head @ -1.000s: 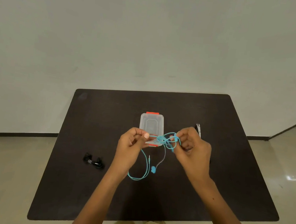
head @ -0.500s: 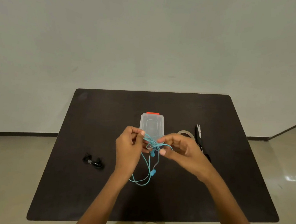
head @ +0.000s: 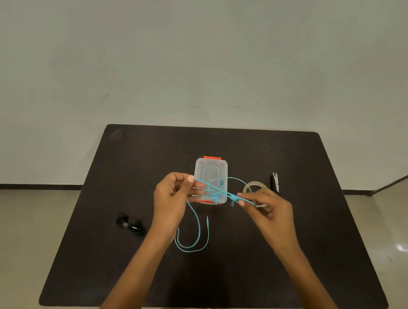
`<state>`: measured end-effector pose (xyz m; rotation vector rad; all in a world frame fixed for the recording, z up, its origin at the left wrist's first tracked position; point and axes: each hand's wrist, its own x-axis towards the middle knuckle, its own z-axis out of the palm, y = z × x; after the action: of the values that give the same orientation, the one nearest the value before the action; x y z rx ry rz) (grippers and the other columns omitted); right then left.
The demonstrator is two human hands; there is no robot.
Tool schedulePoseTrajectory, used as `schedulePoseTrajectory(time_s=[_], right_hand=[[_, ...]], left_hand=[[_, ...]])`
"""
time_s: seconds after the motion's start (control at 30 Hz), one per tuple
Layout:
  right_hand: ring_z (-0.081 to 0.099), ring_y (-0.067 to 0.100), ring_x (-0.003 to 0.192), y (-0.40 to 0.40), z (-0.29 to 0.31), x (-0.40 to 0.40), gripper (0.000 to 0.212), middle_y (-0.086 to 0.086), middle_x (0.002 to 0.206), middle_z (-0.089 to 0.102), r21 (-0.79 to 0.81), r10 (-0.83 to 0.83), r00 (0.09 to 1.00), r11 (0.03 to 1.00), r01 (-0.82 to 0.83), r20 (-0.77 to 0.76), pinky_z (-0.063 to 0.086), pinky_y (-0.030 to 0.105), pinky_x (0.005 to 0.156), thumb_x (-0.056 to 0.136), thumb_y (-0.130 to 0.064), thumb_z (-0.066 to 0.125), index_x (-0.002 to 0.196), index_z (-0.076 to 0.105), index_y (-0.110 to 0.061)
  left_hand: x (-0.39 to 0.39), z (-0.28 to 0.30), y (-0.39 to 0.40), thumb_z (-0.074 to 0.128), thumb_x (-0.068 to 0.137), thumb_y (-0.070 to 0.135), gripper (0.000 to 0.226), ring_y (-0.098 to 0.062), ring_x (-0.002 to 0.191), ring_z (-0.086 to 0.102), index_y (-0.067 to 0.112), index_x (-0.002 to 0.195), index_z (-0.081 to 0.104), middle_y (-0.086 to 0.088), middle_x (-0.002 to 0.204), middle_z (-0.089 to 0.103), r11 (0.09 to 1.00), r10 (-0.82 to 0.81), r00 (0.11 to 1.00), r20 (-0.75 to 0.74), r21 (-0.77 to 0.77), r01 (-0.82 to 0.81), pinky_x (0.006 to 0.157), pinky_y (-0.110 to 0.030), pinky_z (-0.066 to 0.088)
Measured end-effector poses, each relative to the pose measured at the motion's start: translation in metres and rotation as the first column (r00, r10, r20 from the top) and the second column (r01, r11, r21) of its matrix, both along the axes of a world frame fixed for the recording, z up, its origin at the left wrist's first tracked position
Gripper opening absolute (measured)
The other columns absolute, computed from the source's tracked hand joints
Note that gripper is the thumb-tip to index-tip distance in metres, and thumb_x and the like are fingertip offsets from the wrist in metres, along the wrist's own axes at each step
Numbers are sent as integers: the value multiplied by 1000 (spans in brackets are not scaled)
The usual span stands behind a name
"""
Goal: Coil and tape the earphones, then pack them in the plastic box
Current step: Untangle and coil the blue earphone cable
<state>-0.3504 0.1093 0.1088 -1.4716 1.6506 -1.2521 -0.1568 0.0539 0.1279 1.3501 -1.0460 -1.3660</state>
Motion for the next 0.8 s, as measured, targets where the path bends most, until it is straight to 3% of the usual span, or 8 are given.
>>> schedulePoseTrajectory(time_s=[0.1, 0.23, 0.3, 0.37, 0.43, 0.5, 0.67, 0.8], right_hand=[[65, 16, 80, 3, -6, -3, 30, 11, 93, 64, 83, -69, 986, 995, 57, 152, 55, 23, 63, 86, -3, 64, 102, 72, -26], [68, 7, 89, 1, -4, -7, 21, -3, 91, 72, 165, -167, 943, 979, 124, 286, 53, 20, 78, 89, -8, 60, 102, 73, -19], [70, 13, 86, 0, 3, -11, 18, -2, 75, 70, 248, -192, 799, 967, 56, 570, 55, 24, 80, 92, -10, 56, 94, 74, -10], [67, 14, 68, 0, 6, -18, 17, 0, 61, 59, 304, -210, 683, 953, -19, 700, 55, 27, 72, 90, -12, 57, 90, 72, -4], [43, 7, 44, 0, 5, -25, 15, -2, 51, 41, 343, -193, 766, 939, -38, 614, 44, 19, 51, 85, -15, 62, 81, 73, -6], [34, 6, 41, 0, 4, -29, 13, -4, 47, 36, 365, -126, 879, 929, -58, 461, 38, 18, 45, 83, -16, 66, 75, 72, -8], [68, 14, 71, -2, -1, -32, 16, 1, 84, 71, 405, 51, 992, 909, -93, 113, 53, 19, 66, 82, -12, 71, 98, 71, -17], [65, 4, 61, -5, -1, -33, 14, -5, 64, 68, 396, 136, 991, 910, -118, -17, 47, 11, 62, 89, -33, 62, 84, 72, -25]], left_hand=[[-2, 0, 3, 50, 97, 12, 12, -19, 73, 73, 2, 99, 57, -11, 85, 74, 1000, -16, 997, -73, 8, 17, 58, -21, 56], [-1, -6, 3, 51, 96, 15, 8, -14, 79, 72, 11, 93, 57, -6, 88, 73, 995, 4, 997, 83, -96, 4, 60, -19, 56], [1, -9, 1, 51, 96, 16, 8, -13, 80, 72, 14, 90, 57, -5, 89, 73, 993, 19, 993, 114, -119, -6, 61, -20, 56], [4, -11, 0, 52, 96, 17, 9, -14, 78, 72, 15, 90, 58, -5, 88, 73, 993, 37, 991, 128, -116, -22, 61, -21, 57], [8, -12, -2, 52, 96, 17, 8, -14, 75, 72, 16, 90, 58, -4, 86, 73, 993, 60, 989, 132, -110, -45, 61, -22, 57], [11, -10, -4, 52, 96, 16, 9, -13, 73, 71, 14, 91, 59, -3, 84, 73, 994, 63, 991, 116, -101, -51, 60, -21, 56], [11, -3, -4, 55, 94, 16, 12, -15, 76, 72, 5, 96, 60, -6, 88, 74, 985, -145, 979, 146, -72, 157, 61, -22, 57], [5, 0, -2, 55, 94, 16, 10, -15, 77, 72, 7, 95, 60, -6, 90, 74, 976, -206, 966, 156, -44, 215, 60, -20, 56]])
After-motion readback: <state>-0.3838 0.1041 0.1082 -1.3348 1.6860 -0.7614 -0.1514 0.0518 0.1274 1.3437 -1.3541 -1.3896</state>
